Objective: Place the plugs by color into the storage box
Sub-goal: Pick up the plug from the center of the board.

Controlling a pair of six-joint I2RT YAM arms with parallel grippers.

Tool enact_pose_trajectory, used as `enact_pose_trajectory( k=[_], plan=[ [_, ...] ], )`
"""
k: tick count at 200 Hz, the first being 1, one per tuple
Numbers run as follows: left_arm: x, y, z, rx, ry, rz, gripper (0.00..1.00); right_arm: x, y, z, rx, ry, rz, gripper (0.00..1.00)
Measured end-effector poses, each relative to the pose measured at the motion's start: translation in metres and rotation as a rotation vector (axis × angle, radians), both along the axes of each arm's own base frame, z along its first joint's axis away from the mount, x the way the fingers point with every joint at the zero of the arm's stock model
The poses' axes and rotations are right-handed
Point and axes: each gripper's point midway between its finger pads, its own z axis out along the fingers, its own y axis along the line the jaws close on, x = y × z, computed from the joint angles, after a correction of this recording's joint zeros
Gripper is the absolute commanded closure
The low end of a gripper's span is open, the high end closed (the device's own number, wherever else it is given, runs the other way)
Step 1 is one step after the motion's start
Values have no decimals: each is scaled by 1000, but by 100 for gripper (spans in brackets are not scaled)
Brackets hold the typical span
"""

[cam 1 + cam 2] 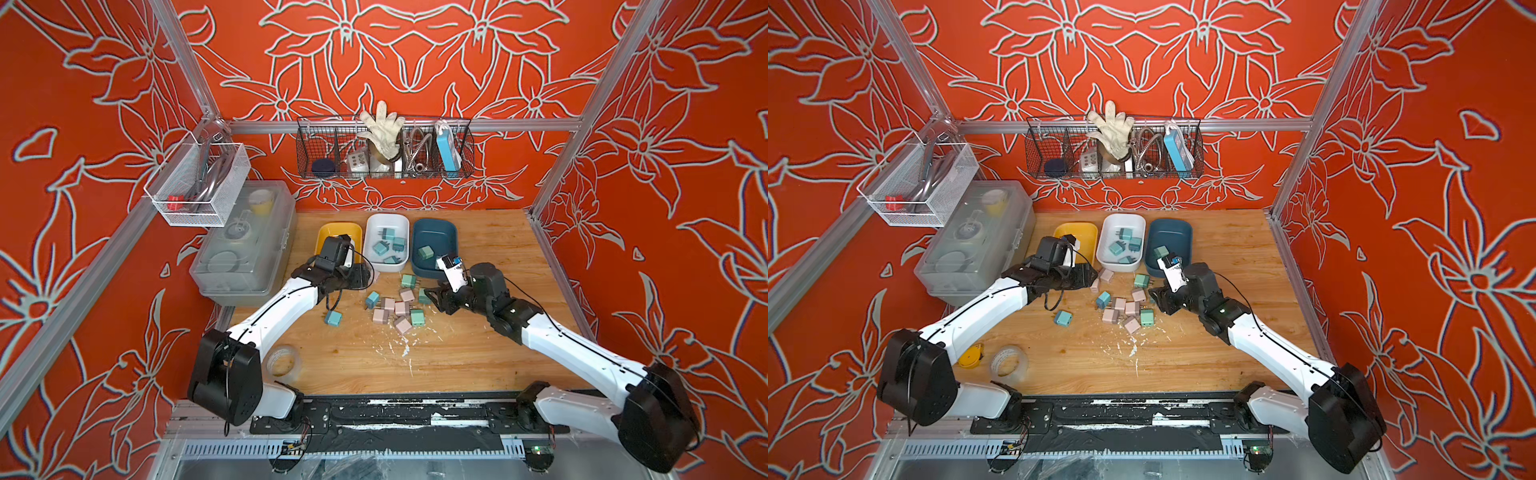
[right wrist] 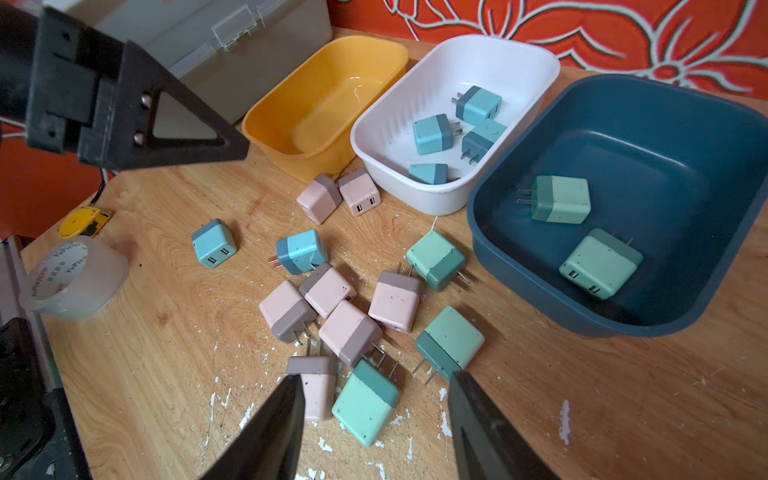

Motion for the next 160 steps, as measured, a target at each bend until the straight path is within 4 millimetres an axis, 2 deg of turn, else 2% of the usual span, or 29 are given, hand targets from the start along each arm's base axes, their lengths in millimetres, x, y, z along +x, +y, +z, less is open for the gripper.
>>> enact_pose_trajectory(
  k=[34, 56, 111, 160],
  plan=[
    [-16, -11, -22, 9, 42, -40, 39, -4, -3, 14, 24, -36, 0, 40],
    [-18, -17, -33, 21, 70, -58, 40, -6, -4, 19, 32, -47, 0, 39],
    [-17, -18, -70, 70, 152, -76, 42, -6, -4, 17, 29, -42, 0, 39],
    [-10, -27, -85, 82, 188, -114, 49, -3, -2, 4, 7, -12, 0, 40]
  ],
)
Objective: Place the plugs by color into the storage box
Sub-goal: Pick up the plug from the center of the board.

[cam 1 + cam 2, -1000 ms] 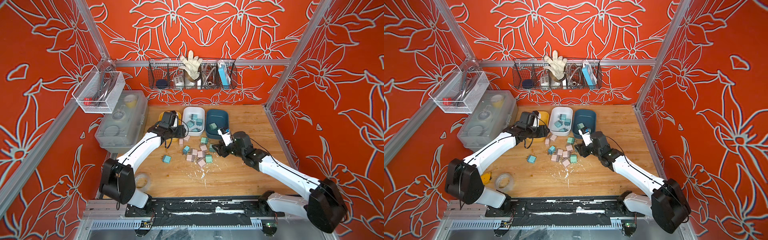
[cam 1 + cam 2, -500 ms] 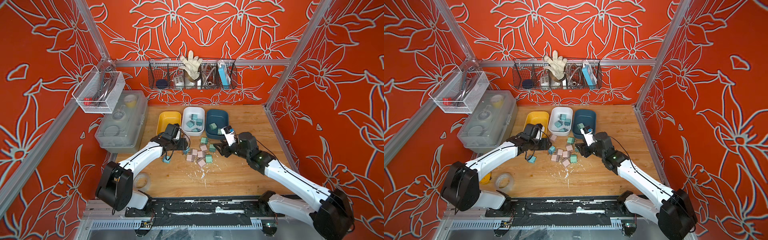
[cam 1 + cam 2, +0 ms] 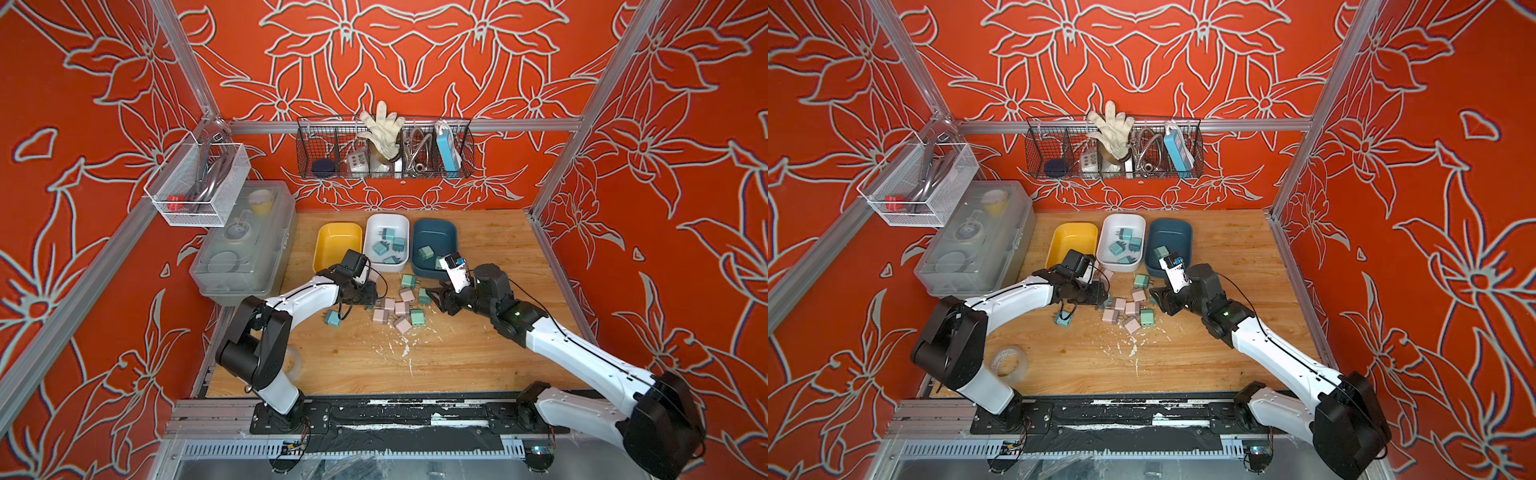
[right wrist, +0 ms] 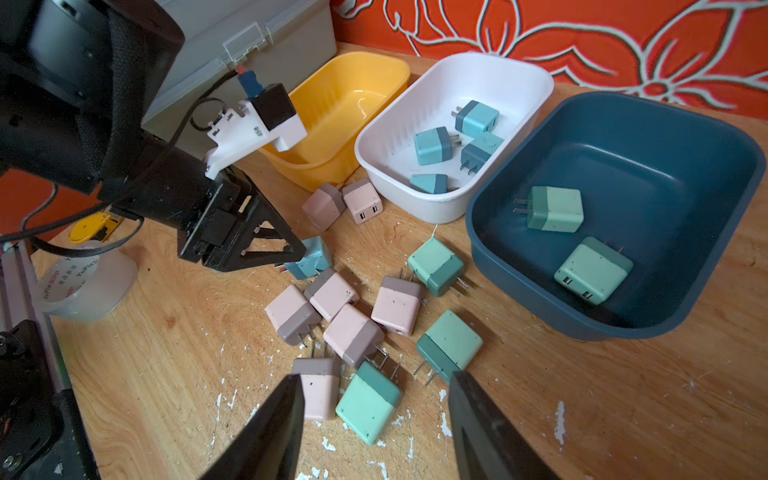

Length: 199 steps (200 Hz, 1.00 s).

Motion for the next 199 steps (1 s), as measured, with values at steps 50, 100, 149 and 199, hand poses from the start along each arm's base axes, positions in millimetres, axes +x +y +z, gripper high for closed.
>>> enact_pose_trajectory(
  k=[50, 100, 149, 199],
  plan=[
    [2, -1, -14, 23, 25, -22, 60, 1, 1, -9, -17, 21, 1, 39],
    [1, -1, -20, 44, 31, -40, 69, 2, 1, -11, -20, 24, 1, 39],
    [2, 0, -19, 57, 20, -50, 75, 3, 2, -14, -25, 28, -1, 39],
    [0, 1, -14, 61, 14, -58, 77, 4, 1, -13, -26, 25, -5, 39]
  ],
)
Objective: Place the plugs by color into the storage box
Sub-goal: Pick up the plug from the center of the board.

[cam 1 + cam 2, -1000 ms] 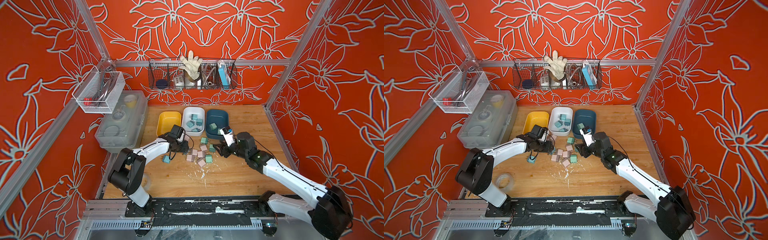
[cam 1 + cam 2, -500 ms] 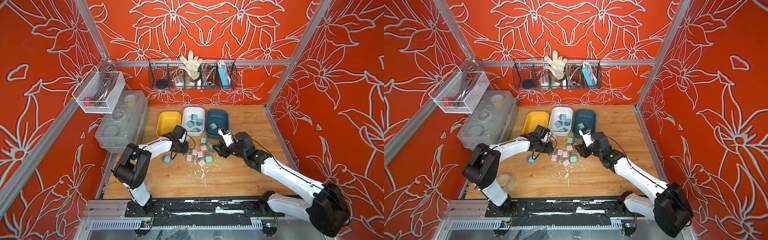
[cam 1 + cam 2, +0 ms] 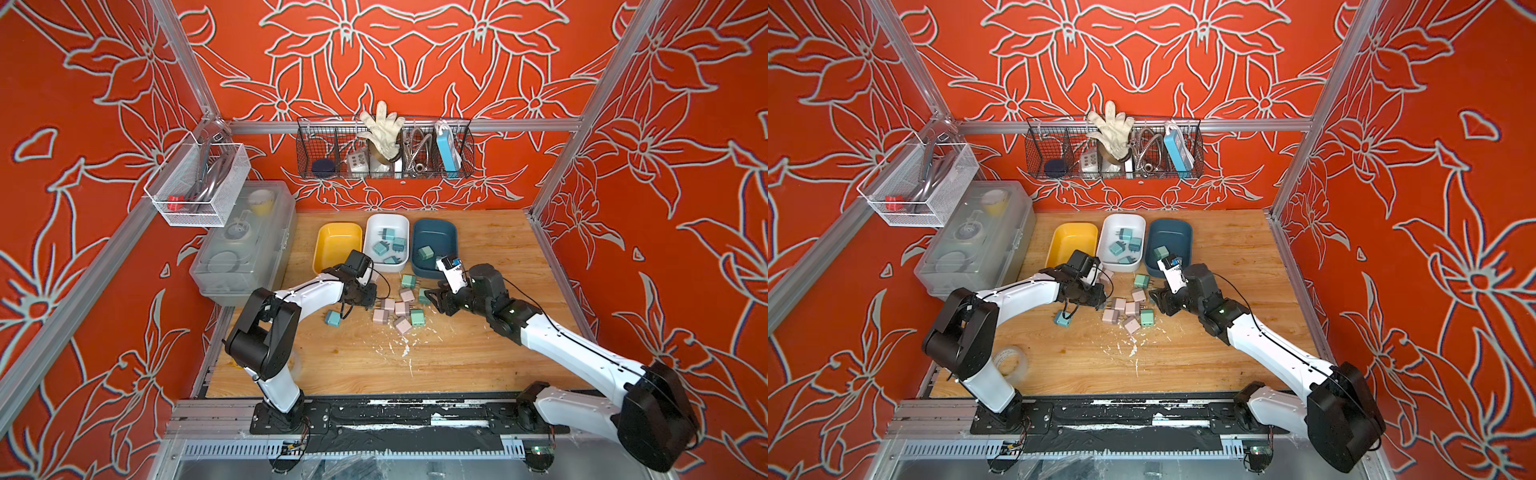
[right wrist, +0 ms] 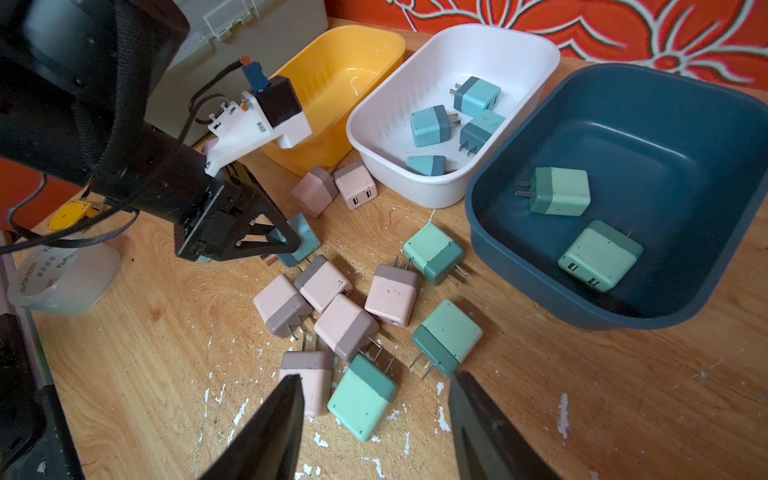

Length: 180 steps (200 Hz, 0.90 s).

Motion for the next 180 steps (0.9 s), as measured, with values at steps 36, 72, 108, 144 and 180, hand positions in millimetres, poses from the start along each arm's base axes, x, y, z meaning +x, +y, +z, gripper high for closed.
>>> enact_pose_trajectory(
  k=[36, 72, 108, 144, 180],
  plan=[
    [1, 0, 20, -17, -46, -3, 77, 0, -1, 1, 2, -4, -2, 39],
    [1, -1, 44, -42, -101, -7, 79, 0, -1, 3, 4, -11, -5, 39],
    [8, -4, 61, -57, -142, -10, 80, 0, -1, 2, 7, -15, -6, 39],
    [23, -10, 84, -73, -201, -19, 81, 1, -2, 1, 7, -17, -9, 39],
    [57, -21, 105, -86, -257, -27, 83, 2, 0, -2, 4, -13, -8, 39]
  ],
)
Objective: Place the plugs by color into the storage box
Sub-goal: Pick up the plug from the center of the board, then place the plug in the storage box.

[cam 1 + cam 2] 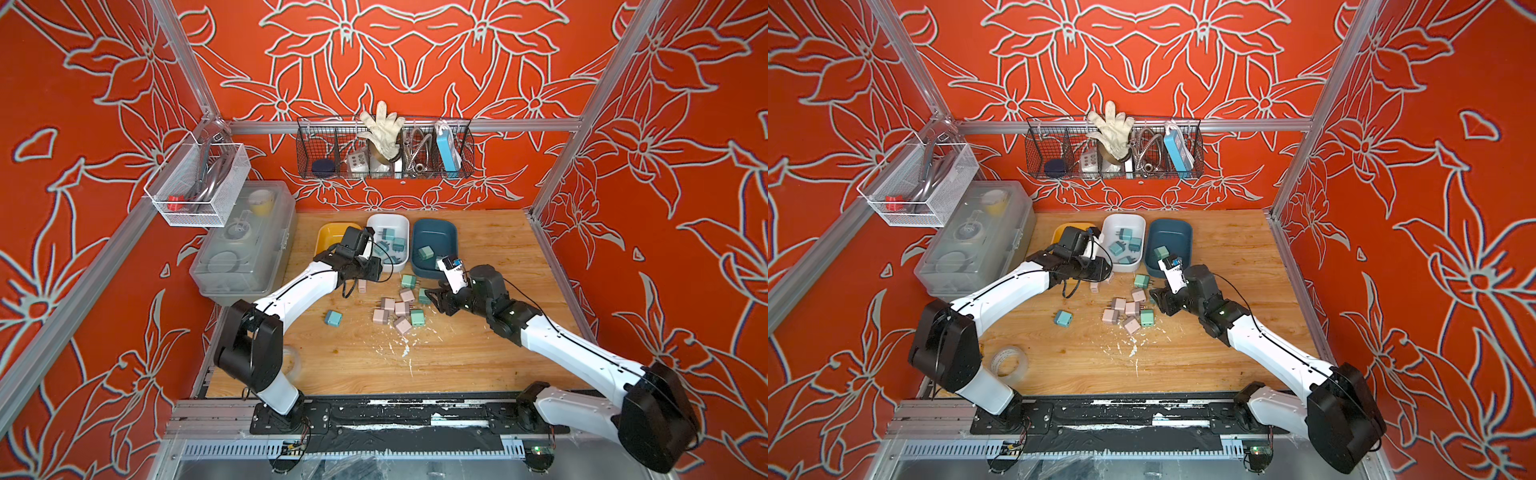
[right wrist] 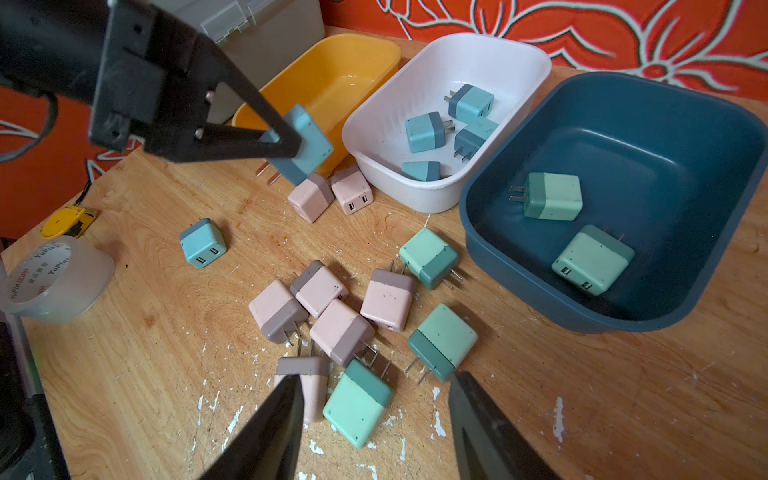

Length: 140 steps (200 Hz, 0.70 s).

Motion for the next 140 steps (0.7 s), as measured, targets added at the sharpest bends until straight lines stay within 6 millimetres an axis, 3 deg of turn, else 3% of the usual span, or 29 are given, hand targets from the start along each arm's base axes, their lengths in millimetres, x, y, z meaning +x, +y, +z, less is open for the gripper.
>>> enact_pose_trajectory(
  k=[37, 79, 107, 140],
  plan=[
    [48, -6, 1, -11, -9, 10, 84, -2, 5, -7, 0, 26, 24, 39],
    [106, -13, -19, 5, 7, 26, 85, -3, 8, -5, 14, 24, 41, 39],
    [124, -13, -38, 17, 36, 38, 85, -3, 13, -11, 19, 42, 61, 39],
    [141, -10, -46, 64, 44, 48, 83, -6, 19, -17, 33, 69, 91, 39]
  ],
)
